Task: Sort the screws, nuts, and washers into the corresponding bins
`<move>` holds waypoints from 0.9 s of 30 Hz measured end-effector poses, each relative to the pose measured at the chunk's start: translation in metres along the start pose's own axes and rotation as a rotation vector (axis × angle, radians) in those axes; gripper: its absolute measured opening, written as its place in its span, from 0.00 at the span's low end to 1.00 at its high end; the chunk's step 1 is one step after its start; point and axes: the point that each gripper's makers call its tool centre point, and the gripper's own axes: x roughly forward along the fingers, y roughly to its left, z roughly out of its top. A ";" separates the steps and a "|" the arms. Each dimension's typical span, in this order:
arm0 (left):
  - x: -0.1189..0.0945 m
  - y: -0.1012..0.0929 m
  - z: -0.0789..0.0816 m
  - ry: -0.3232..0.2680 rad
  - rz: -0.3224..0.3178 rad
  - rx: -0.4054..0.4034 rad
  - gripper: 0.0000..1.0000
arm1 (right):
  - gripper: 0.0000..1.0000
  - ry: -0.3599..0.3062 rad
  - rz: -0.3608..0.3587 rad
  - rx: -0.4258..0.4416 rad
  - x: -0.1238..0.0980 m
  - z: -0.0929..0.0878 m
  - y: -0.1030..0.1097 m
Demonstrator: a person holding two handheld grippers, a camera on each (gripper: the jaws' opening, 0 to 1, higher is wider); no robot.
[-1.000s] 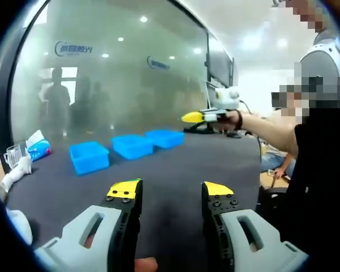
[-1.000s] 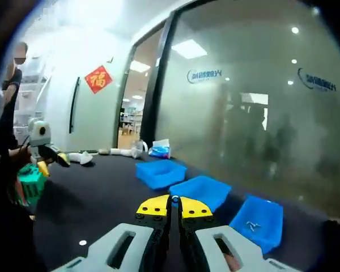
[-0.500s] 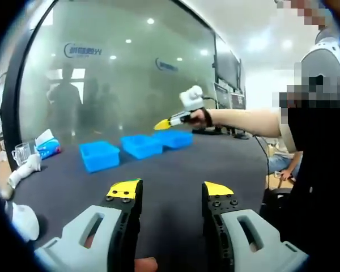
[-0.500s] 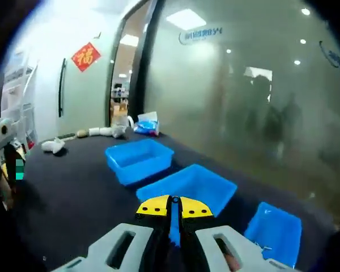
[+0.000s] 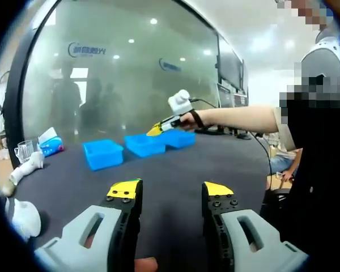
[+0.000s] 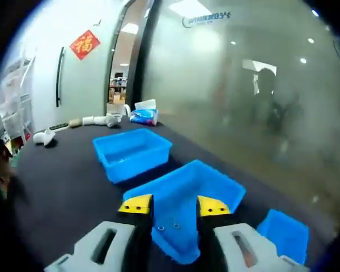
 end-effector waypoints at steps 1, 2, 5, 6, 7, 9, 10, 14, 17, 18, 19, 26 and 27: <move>0.000 0.000 0.000 -0.001 0.000 -0.001 0.40 | 0.27 0.000 -0.005 -0.005 -0.002 -0.001 0.001; 0.000 0.000 0.000 -0.001 0.000 -0.001 0.40 | 0.27 -0.004 -0.007 -0.014 -0.003 -0.001 0.001; 0.000 -0.001 -0.001 -0.002 -0.002 -0.004 0.40 | 0.27 -0.004 -0.003 -0.010 -0.006 -0.001 0.003; 0.000 -0.001 -0.001 -0.002 -0.002 -0.004 0.40 | 0.27 -0.007 -0.005 -0.012 -0.008 -0.001 0.003; 0.000 -0.001 0.000 -0.003 -0.002 -0.003 0.40 | 0.28 -0.011 -0.004 -0.013 -0.010 0.000 0.003; 0.000 -0.001 0.001 -0.004 -0.002 -0.001 0.40 | 0.29 -0.025 0.002 0.000 -0.015 0.002 0.006; 0.000 -0.001 0.001 -0.004 -0.001 -0.001 0.40 | 0.29 -0.032 0.002 0.003 -0.018 0.003 0.006; 0.000 -0.001 0.003 -0.008 -0.001 0.001 0.40 | 0.29 -0.089 0.004 0.016 -0.040 0.007 0.013; 0.001 -0.002 0.002 -0.007 -0.003 0.000 0.40 | 0.30 -0.117 0.004 0.005 -0.061 0.005 0.021; 0.002 -0.002 0.002 -0.006 -0.005 0.001 0.40 | 0.31 -0.133 -0.002 0.000 -0.069 0.005 0.024; 0.003 -0.003 0.002 -0.006 -0.007 0.001 0.40 | 0.31 -0.158 -0.007 0.001 -0.077 0.007 0.026; 0.005 -0.007 0.006 -0.012 -0.019 0.004 0.40 | 0.31 -0.273 -0.019 0.048 -0.147 -0.002 0.055; 0.006 -0.008 0.006 -0.011 -0.022 0.003 0.40 | 0.31 -0.284 -0.020 0.044 -0.157 -0.006 0.059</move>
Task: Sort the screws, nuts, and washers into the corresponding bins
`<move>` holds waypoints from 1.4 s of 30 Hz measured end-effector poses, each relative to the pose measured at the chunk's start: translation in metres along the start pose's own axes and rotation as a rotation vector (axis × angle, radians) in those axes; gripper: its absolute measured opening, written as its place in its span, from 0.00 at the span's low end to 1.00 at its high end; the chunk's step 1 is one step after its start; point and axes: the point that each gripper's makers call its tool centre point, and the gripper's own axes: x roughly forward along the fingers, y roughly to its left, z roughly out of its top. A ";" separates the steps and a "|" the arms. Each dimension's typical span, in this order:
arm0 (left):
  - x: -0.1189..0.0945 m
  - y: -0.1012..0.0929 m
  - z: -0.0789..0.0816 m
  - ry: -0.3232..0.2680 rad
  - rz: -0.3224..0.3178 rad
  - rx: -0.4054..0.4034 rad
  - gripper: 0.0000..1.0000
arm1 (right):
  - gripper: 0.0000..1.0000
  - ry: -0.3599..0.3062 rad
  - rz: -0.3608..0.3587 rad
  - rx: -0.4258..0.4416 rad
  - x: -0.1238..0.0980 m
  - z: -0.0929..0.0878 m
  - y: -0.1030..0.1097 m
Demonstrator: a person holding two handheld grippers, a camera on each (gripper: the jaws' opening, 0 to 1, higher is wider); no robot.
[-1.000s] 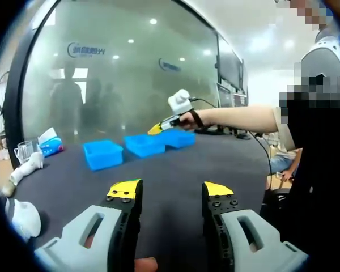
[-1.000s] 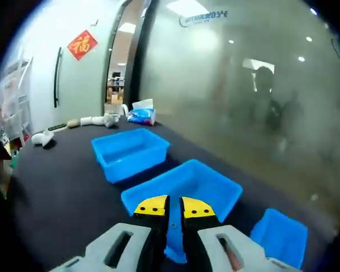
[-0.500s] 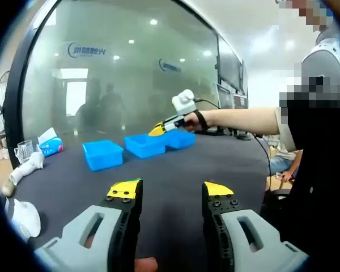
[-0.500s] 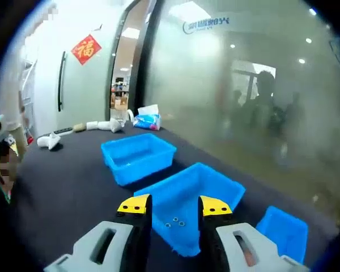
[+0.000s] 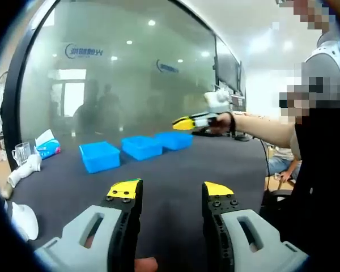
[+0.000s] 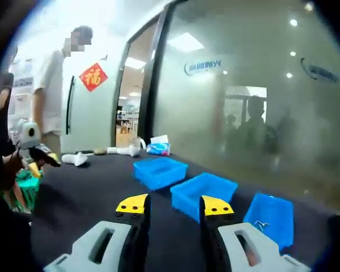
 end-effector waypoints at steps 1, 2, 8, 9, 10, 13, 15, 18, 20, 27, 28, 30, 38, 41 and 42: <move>0.000 0.000 0.000 0.001 -0.001 0.003 0.40 | 0.31 -0.007 -0.002 0.003 -0.009 -0.001 0.004; 0.001 -0.001 0.000 0.001 -0.002 0.002 0.40 | 0.31 -0.011 -0.008 0.003 -0.015 -0.002 0.006; 0.004 -0.004 0.002 -0.001 -0.008 0.001 0.40 | 0.32 -0.058 -0.043 0.016 -0.063 -0.013 0.028; 0.004 -0.004 0.002 0.000 -0.006 0.004 0.40 | 0.32 -0.064 -0.050 0.017 -0.069 -0.015 0.029; 0.005 -0.004 0.002 0.000 -0.006 0.004 0.40 | 0.32 -0.068 -0.057 0.021 -0.075 -0.017 0.031; 0.006 -0.004 0.003 0.002 -0.005 0.006 0.40 | 0.32 -0.077 -0.069 0.046 -0.089 -0.025 0.035; 0.006 -0.004 0.004 0.002 -0.005 0.007 0.40 | 0.32 -0.071 -0.092 0.025 -0.097 -0.030 0.036; 0.007 -0.004 0.005 0.003 -0.005 0.008 0.40 | 0.32 -0.068 -0.095 0.036 -0.106 -0.035 0.040; 0.008 -0.004 0.005 0.006 -0.006 0.010 0.40 | 0.32 -0.061 -0.090 0.036 -0.111 -0.039 0.043; 0.008 -0.004 0.005 0.008 -0.007 0.013 0.40 | 0.32 0.004 -0.041 0.052 -0.119 -0.057 0.051; 0.007 -0.004 0.005 0.008 -0.008 0.013 0.40 | 0.32 0.023 -0.019 0.047 -0.119 -0.059 0.054; 0.007 -0.004 0.004 0.009 -0.010 0.013 0.40 | 0.31 0.062 0.026 0.019 -0.117 -0.063 0.062; 0.002 -0.004 0.003 0.007 -0.012 0.011 0.40 | 0.31 0.091 0.189 -0.028 -0.110 -0.057 0.090; 0.000 -0.005 0.002 0.010 -0.012 0.011 0.40 | 0.31 0.121 0.228 -0.067 -0.110 -0.060 0.093; 0.000 -0.005 0.002 0.011 -0.012 0.011 0.40 | 0.31 0.127 0.236 -0.073 -0.109 -0.061 0.094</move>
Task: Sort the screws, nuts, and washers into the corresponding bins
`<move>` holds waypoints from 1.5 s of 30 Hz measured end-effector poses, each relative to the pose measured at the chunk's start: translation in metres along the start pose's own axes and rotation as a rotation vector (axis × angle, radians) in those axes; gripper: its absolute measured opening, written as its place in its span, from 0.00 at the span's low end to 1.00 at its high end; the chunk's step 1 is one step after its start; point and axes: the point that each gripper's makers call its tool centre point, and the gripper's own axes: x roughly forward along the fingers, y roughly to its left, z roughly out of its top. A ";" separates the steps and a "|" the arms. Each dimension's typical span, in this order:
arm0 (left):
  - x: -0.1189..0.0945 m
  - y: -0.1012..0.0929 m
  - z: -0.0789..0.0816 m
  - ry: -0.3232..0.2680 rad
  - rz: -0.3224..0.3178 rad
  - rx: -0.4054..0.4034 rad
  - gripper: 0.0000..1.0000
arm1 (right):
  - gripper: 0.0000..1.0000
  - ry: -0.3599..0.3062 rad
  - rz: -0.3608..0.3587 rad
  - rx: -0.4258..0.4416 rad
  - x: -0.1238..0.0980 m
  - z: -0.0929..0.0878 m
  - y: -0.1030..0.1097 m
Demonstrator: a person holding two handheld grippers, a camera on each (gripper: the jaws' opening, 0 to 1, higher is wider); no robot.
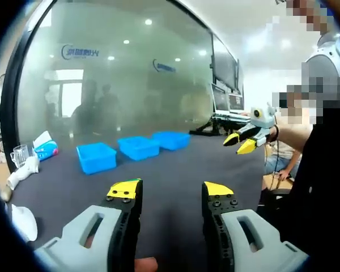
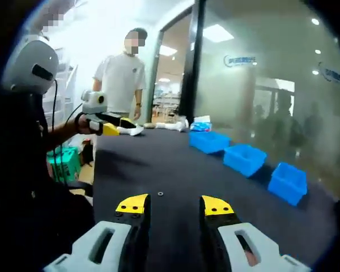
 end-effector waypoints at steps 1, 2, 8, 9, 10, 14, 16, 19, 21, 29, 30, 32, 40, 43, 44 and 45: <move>0.000 0.000 0.000 0.000 0.000 -0.001 0.40 | 0.31 0.006 0.010 -0.003 0.000 0.000 0.001; -0.001 0.000 0.000 0.000 0.000 -0.002 0.40 | 0.31 0.012 0.021 -0.007 0.000 -0.001 0.002; -0.001 -0.001 -0.002 0.001 -0.001 -0.004 0.40 | 0.31 0.053 0.062 -0.040 0.005 -0.002 0.007; -0.001 -0.001 -0.002 0.000 -0.001 -0.005 0.40 | 0.31 0.058 0.068 -0.043 0.006 -0.002 0.007; -0.001 -0.001 -0.002 0.001 -0.001 -0.007 0.40 | 0.31 0.062 0.074 -0.045 0.006 -0.002 0.008; -0.002 -0.001 -0.005 0.006 -0.001 -0.008 0.40 | 0.31 0.080 0.091 -0.062 0.008 -0.002 0.011; -0.002 -0.001 -0.006 0.010 -0.001 -0.005 0.40 | 0.31 0.086 0.096 -0.067 0.008 -0.002 0.011; -0.003 -0.002 -0.008 0.017 -0.005 -0.005 0.40 | 0.31 0.099 0.104 -0.078 0.009 -0.001 0.011; -0.003 -0.002 -0.009 0.024 -0.008 -0.002 0.40 | 0.31 0.105 0.109 -0.086 0.010 -0.001 0.011; -0.005 -0.005 -0.017 0.053 -0.026 0.003 0.40 | 0.30 0.164 0.152 -0.136 0.016 -0.001 0.014; -0.005 -0.006 -0.017 0.057 -0.027 0.004 0.40 | 0.30 0.172 0.157 -0.140 0.016 0.000 0.013; -0.006 -0.006 -0.019 0.062 -0.031 0.000 0.40 | 0.30 0.189 0.170 -0.154 0.019 0.002 0.012; -0.008 -0.010 -0.027 0.095 -0.054 0.006 0.41 | 0.29 0.314 0.270 -0.218 0.032 -0.007 0.019; -0.008 -0.010 -0.028 0.098 -0.057 0.008 0.41 | 0.28 0.377 0.323 -0.264 0.042 -0.013 0.023; -0.008 -0.010 -0.028 0.099 -0.058 0.008 0.41 | 0.28 0.399 0.338 -0.279 0.045 -0.015 0.025; -0.008 -0.010 -0.029 0.100 -0.058 0.010 0.41 | 0.27 0.419 0.350 -0.297 0.049 -0.016 0.026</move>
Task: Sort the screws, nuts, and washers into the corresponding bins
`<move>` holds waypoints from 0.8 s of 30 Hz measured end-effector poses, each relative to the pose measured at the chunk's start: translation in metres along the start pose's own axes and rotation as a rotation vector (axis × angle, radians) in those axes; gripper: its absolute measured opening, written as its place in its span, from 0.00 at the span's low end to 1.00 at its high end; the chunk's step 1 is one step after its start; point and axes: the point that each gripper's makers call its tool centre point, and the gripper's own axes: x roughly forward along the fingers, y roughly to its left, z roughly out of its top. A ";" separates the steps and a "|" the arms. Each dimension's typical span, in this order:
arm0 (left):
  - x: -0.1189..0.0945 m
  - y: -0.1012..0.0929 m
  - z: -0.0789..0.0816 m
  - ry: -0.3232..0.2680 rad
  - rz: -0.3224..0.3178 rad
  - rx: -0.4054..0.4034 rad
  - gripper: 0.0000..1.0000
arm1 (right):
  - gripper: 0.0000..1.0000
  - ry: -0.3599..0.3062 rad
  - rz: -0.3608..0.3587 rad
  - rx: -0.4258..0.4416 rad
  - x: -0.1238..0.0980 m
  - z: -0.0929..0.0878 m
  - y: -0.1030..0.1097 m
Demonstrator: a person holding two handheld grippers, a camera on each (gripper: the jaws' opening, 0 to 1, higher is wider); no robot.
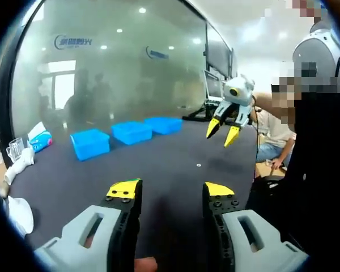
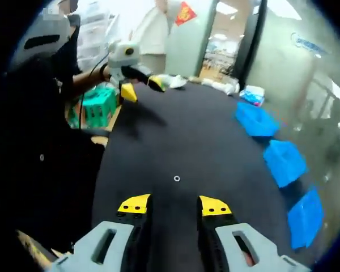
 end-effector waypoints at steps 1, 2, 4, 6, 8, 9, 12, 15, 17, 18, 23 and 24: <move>0.000 0.000 0.000 0.002 -0.002 0.001 0.41 | 0.27 0.020 0.014 -0.016 0.004 0.001 0.000; 0.000 0.000 -0.001 0.004 -0.004 -0.001 0.41 | 0.26 0.040 0.030 -0.026 0.008 0.002 0.000; -0.001 -0.001 -0.002 0.009 -0.007 0.002 0.41 | 0.25 0.069 0.060 -0.044 0.017 0.005 0.000; -0.002 -0.001 -0.003 0.015 -0.009 0.004 0.41 | 0.24 0.104 0.085 -0.068 0.021 0.005 -0.001; -0.002 -0.002 -0.004 0.020 -0.013 0.005 0.41 | 0.22 0.136 0.114 -0.084 0.029 0.007 -0.002; -0.002 -0.002 -0.005 0.023 -0.014 0.004 0.41 | 0.22 0.147 0.127 -0.091 0.033 0.009 -0.001; -0.003 -0.002 -0.006 0.025 -0.017 0.003 0.41 | 0.21 0.184 0.163 -0.111 0.042 0.010 0.002; -0.003 -0.001 -0.007 0.023 -0.015 0.001 0.41 | 0.19 0.212 0.179 -0.138 0.052 0.010 0.000; -0.004 -0.001 -0.007 0.021 -0.013 -0.001 0.41 | 0.19 0.226 0.193 -0.144 0.056 0.010 0.001; -0.004 -0.002 -0.007 0.021 -0.013 -0.002 0.41 | 0.19 0.234 0.201 -0.149 0.058 0.010 0.002; -0.005 -0.001 -0.008 0.017 -0.009 -0.007 0.41 | 0.17 0.276 0.228 -0.137 0.066 0.006 0.001; -0.005 -0.001 -0.009 0.017 -0.008 -0.008 0.41 | 0.16 0.285 0.243 -0.110 0.065 0.005 0.003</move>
